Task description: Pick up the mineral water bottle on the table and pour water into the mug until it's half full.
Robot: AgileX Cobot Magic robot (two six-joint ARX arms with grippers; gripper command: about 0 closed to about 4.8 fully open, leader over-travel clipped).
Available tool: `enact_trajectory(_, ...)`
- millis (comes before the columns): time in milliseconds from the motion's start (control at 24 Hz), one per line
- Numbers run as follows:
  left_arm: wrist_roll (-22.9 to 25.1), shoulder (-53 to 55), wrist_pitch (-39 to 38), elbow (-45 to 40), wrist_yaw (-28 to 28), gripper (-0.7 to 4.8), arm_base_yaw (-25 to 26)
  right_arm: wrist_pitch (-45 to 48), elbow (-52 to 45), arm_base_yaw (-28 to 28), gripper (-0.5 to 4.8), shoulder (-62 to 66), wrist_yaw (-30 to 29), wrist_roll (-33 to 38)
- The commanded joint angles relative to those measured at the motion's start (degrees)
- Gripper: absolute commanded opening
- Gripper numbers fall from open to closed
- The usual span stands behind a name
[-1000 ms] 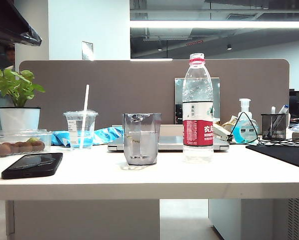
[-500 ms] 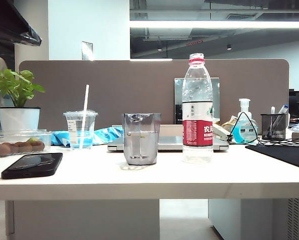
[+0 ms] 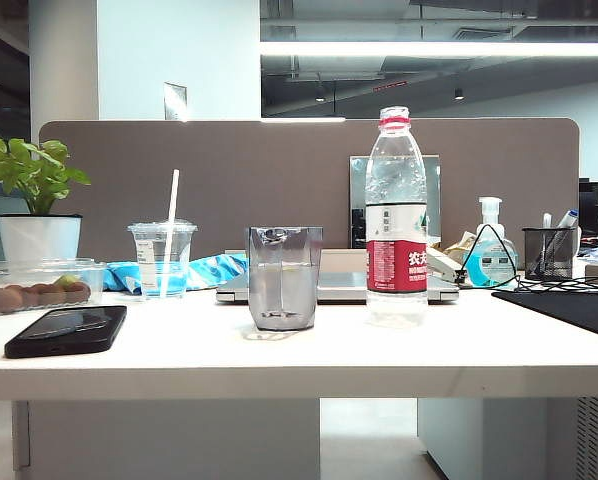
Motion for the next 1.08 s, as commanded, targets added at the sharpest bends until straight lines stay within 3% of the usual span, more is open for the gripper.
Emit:
enact_trajectory(42,-1.01,-4.87,0.81,-2.95,2.01,-0.04,5.22,0.76,-0.44,0.00,-0.01,0.09,-0.04,0.17)
enact_trajectory(167,-1.03,-9.86,0.83,-6.10,4.52,-0.04,9.84,0.76,-0.44,0.02,-0.01,0.09,-0.02,0.17)
enact_trajectory(250,-0.94,-14.34,0.83,-8.85,9.62,-0.04,13.70,0.76,-0.44,0.02,0.00,0.09,-0.04,0.17)
enact_trajectory(375,-0.96,-18.38,0.81,-11.52,13.03,-0.04,16.06,0.74,-0.44,0.02,-0.01,0.09,-0.02,0.17)
enact_trajectory(542,-0.98,-19.89,1.18,-14.56,15.61,-0.04,16.41,0.74,-0.44,0.02,-0.01,0.09,-0.02,0.17)
enact_trajectory(1084,-0.96,-19.89,2.54,-20.22,14.69,-0.04,16.31,0.74,-0.44,0.02,-0.01,0.09,-0.02,0.17)
